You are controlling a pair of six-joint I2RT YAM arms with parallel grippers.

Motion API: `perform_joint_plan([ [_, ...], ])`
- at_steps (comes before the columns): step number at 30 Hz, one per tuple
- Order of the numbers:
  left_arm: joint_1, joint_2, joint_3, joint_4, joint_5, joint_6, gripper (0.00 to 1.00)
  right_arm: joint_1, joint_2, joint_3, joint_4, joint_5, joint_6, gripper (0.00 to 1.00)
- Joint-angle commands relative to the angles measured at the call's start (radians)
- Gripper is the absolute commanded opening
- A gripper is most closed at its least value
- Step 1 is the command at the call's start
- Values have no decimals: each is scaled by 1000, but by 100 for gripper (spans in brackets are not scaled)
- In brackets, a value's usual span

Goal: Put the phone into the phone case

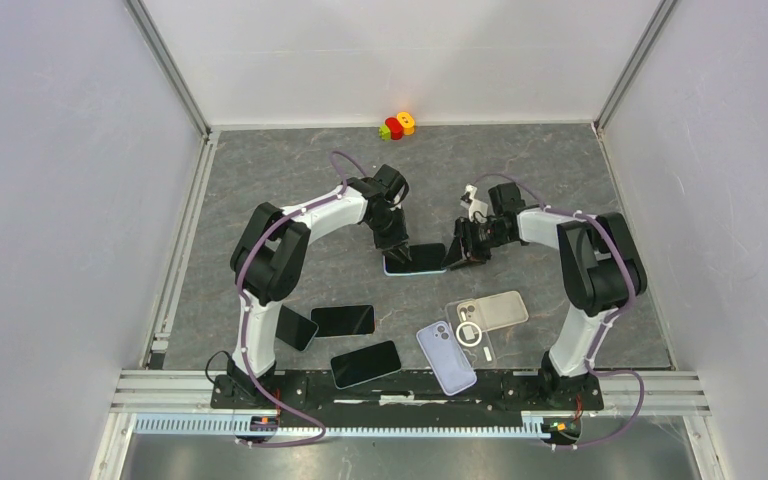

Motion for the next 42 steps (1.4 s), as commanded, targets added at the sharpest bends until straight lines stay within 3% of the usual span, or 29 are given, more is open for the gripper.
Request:
perform_joint_plan([
  [1,1,31,-28,-26,-53,43,29,4,83,21,25,22,-3,39],
  [5,1,33,-28,-26,-53,43,29,4,115,48,-17,95,-20,27],
  [17,-5,47,5,-26,-40,42,31,62,211,115,-136,378,-112,16],
  [24,-26,62,28,-30,-37,30,32,143,263,113,-170,537,-131,0],
  [30,-47,63,69,-46,-45,37,34,208,307,155,-218,675,-171,0],
  [36,-48,0,76,-45,-85,59,42,229,296,163,-224,603,-186,0],
  [42,-43,-85,60,-44,-136,76,50,230,230,158,-194,220,-138,3],
])
